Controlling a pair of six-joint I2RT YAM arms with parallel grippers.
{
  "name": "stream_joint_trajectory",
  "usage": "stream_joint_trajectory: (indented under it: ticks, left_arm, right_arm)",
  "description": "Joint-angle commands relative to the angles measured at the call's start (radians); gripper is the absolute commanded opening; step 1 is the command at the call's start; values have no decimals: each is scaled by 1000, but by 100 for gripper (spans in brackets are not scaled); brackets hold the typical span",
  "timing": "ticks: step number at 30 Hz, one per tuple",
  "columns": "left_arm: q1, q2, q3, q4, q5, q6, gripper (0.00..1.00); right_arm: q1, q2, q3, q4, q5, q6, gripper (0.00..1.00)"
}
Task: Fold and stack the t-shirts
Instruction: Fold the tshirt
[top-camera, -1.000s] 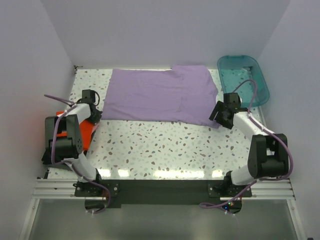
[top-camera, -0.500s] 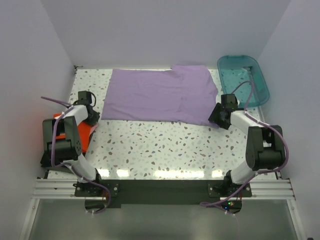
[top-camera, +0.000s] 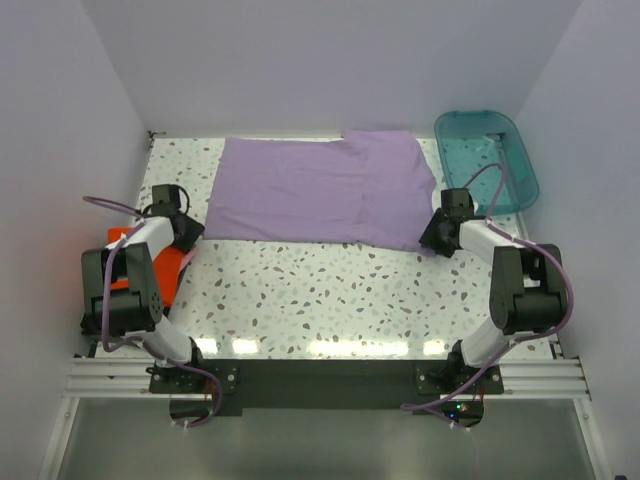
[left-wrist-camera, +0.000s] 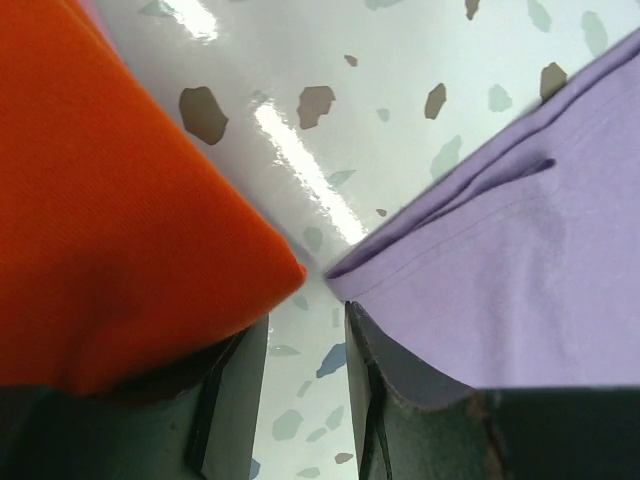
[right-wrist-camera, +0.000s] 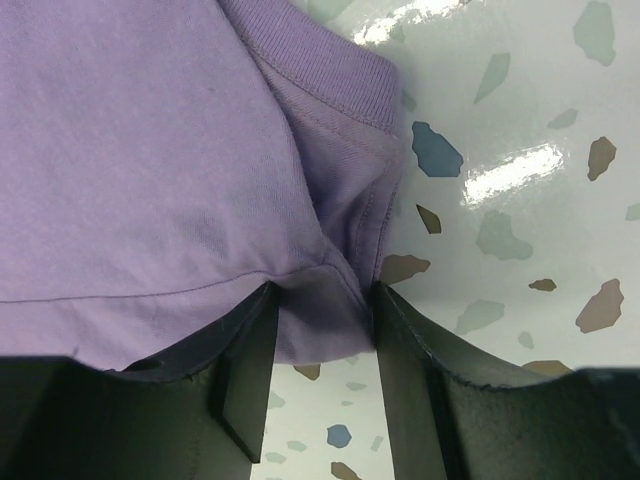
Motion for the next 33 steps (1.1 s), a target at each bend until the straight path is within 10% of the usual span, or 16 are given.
stream_joint_trajectory:
  ticks: [1,21,29,33]
  left_arm:
    - [12,-19,-4,56,58,26,42]
    - [-75,122,44,18,-48,-82,37]
    - [-87,159,70,-33,-109,-122,23]
    - [-88,176,90,-52,-120,-131,6]
  right_arm:
    - [-5,16,26,31,-2,17,46]
    - [-12,13,43,16,1,10,42]
    - [-14,23,63,5,2,13,39]
    - [-14,33,72,-1,-5,13,21]
